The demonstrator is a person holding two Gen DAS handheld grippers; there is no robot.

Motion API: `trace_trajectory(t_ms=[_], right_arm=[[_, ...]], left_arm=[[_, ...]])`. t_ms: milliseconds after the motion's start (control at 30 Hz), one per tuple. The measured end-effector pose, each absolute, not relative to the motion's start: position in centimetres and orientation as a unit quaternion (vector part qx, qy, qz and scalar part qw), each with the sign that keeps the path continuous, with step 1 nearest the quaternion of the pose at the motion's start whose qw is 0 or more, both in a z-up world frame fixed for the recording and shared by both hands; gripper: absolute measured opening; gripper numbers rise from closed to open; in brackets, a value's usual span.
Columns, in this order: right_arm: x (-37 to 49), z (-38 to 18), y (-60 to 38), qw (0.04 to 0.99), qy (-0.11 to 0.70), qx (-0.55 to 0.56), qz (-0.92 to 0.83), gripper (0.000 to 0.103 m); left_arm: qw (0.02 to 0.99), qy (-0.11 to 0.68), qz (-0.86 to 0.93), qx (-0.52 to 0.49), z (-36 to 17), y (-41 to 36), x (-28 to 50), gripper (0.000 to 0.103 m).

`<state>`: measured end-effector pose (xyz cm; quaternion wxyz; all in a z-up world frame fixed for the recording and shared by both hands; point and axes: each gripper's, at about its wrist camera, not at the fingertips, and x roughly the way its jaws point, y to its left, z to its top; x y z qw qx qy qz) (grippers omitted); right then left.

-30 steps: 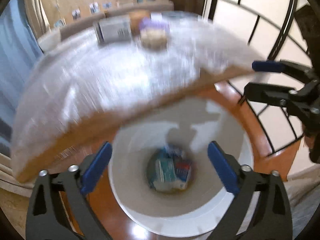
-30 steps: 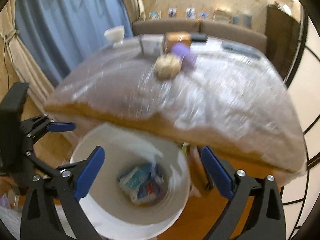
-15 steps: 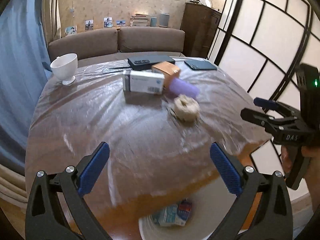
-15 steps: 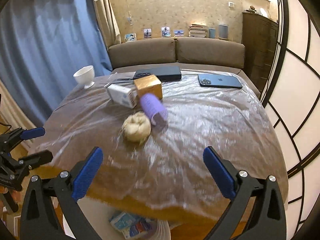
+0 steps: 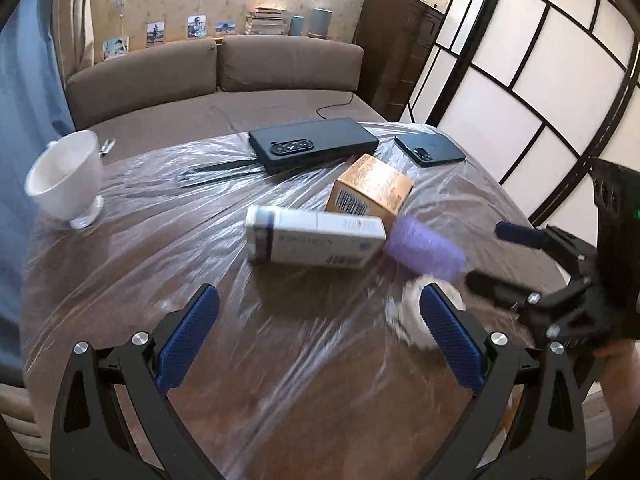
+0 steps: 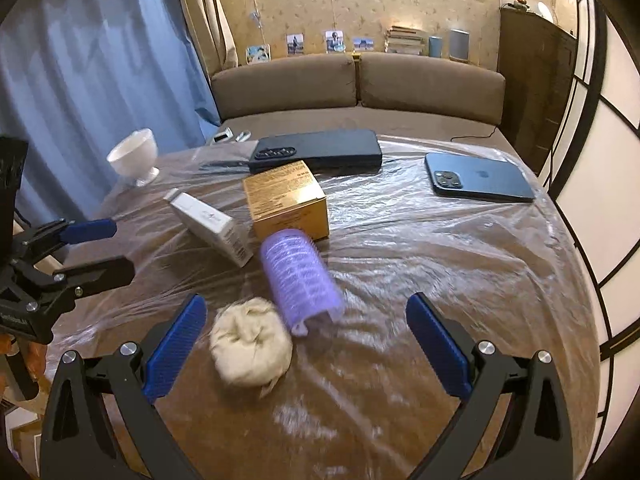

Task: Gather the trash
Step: 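Move both tools back over the table, then grasp the white medicine box with the left tool while the right tool grasps the purple roller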

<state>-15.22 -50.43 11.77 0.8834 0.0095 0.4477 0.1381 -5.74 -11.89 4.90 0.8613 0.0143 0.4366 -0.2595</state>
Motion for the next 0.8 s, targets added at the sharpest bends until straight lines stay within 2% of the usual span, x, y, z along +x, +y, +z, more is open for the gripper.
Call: trace_trajectory(t_ms=[333, 467, 700, 800], right_arm=[[-12.1, 9.6, -49.8, 0.863, 0.477, -0.006, 0.165, 0.077], [-11.5, 9.1, -49.6, 0.859, 0.481, -0.013, 0.175, 0.073], [-11.0, 8.6, -49.2, 0.852, 0.487, -0.019, 0.19, 0.072], [-10.6, 8.5, -49.0, 0.848, 0.491, -0.017, 0.197, 0.064]], left_arm=[[0.86, 0.437, -0.263, 0.032, 2.9, -14.5, -2.7, 0.101], [0.86, 0.441, -0.257, 0.032, 2.5, -14.4, -1.7, 0.101], [0.858, 0.442, -0.259, 0.043, 1.9, -14.6, -1.0, 0.101], [0.857, 0.442, -0.26, 0.057, 1.7, -14.9, -0.7, 0.101]])
